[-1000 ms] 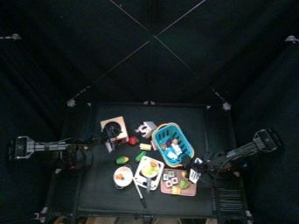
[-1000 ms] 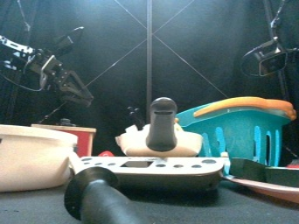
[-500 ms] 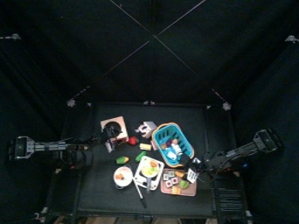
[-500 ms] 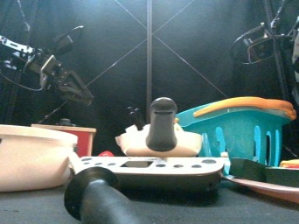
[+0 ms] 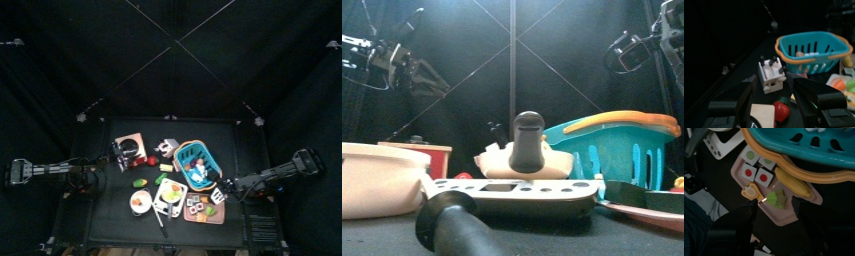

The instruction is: Place banana on plate

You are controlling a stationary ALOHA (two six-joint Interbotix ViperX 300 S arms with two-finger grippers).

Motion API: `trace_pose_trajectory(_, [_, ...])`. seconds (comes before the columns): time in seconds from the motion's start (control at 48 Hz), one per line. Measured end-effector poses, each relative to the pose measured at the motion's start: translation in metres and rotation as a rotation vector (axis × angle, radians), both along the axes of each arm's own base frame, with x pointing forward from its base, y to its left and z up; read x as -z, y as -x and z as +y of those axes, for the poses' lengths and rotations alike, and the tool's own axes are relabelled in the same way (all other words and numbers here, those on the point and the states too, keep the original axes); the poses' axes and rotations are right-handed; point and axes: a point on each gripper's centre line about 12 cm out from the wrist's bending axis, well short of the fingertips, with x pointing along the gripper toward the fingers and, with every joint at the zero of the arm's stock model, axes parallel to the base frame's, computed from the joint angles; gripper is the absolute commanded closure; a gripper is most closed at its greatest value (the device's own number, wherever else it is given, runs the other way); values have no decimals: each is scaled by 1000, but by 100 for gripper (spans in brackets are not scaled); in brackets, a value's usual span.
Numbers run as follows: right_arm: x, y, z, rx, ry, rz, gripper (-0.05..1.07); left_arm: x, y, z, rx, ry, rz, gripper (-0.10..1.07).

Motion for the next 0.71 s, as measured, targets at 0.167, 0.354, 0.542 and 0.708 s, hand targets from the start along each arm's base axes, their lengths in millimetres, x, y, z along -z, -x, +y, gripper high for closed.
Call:
trace_pose_trajectory(0.167, [-2,9,-6,35,17,14,13,-3,2,4,-30,-2,-25,10])
trace_pose_trajectory(0.354, [-22,19,-18,90,19,-12,13,-6,4,4,-32,-13,-35,10])
trace_pose_trajectory(0.542, [-14,20,-24,71,65,-39,13,-4,5,2,-20,-31,-26,10])
trace_pose_trajectory(0.708, [-25,15,-26,27,110,-171,13,-2,5,1,-19,2,-28,10])
